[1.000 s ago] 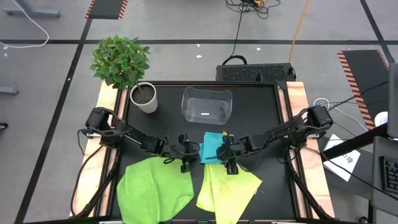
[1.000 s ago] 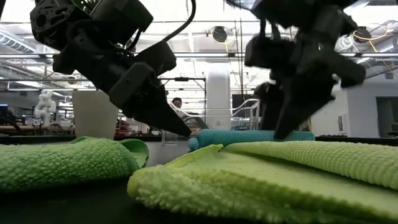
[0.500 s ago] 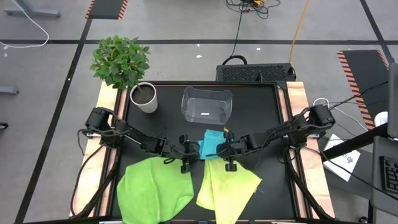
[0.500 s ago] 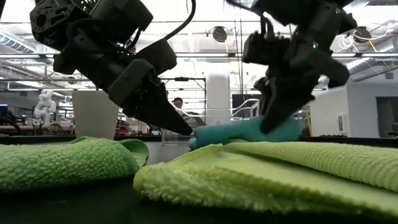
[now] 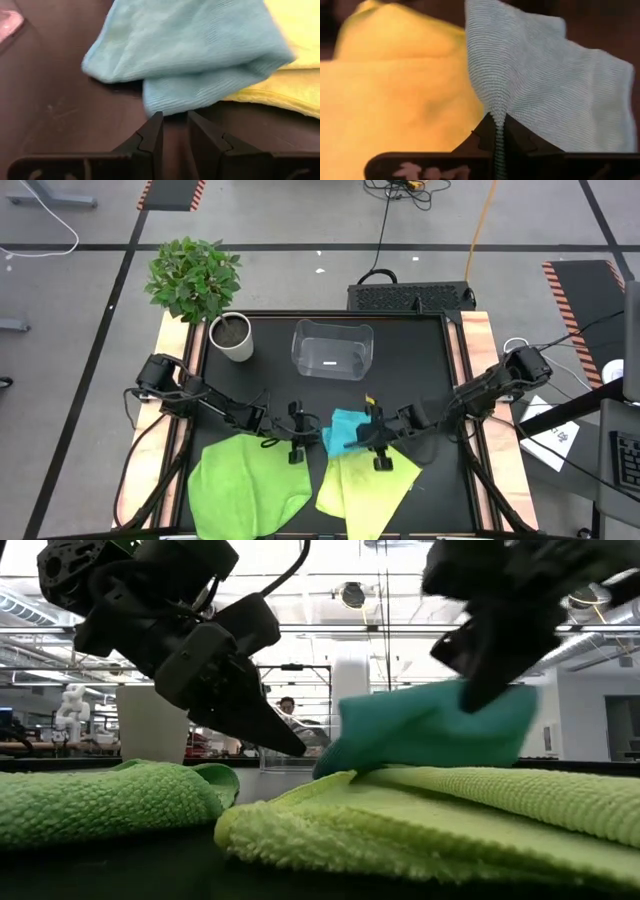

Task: Fold microfiber towels
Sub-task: Fold the blue towel

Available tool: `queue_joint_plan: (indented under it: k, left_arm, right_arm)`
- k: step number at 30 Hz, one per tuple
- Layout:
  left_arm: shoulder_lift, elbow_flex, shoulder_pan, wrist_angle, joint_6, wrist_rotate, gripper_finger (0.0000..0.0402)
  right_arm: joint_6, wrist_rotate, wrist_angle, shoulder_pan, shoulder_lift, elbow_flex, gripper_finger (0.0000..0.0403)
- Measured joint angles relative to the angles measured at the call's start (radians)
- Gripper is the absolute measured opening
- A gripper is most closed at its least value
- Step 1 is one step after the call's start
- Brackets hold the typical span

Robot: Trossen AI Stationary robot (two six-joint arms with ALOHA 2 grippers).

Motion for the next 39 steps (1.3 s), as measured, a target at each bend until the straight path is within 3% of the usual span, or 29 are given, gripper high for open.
queue_joint_plan:
  k: [10, 14, 19, 29, 33, 39]
  left_arm:
    - [0.0, 0.001, -0.023, 0.004, 0.0, -0.015, 0.009]
    - [0.0, 0.002, -0.023, 0.009, 0.005, -0.016, 0.009]
    - [0.0, 0.005, -0.016, 0.016, 0.03, -0.016, 0.009]
    - [0.0, 0.029, -0.078, 0.055, 0.038, 0.095, 0.009]
    - [0.0, 0.078, -0.132, 0.021, 0.045, 0.081, 0.009]
    - [0.001, 0.118, -0.168, 0.016, 0.038, 0.045, 0.009]
  right_arm:
    - [0.082, 0.05, 0.057, 0.225, -0.001, -0.066, 0.0005]
    - [0.116, 0.025, 0.199, 0.273, -0.001, -0.164, 0.0016]
    - [0.144, -0.002, 0.402, 0.291, -0.001, -0.262, 0.0069]
    - [0.146, 0.004, 0.529, 0.29, -0.001, -0.277, 0.0204]
    - [0.114, 0.098, 0.578, 0.29, -0.002, -0.276, 0.0228]
    - [0.035, 0.198, 0.568, 0.278, -0.002, -0.242, 0.0231]
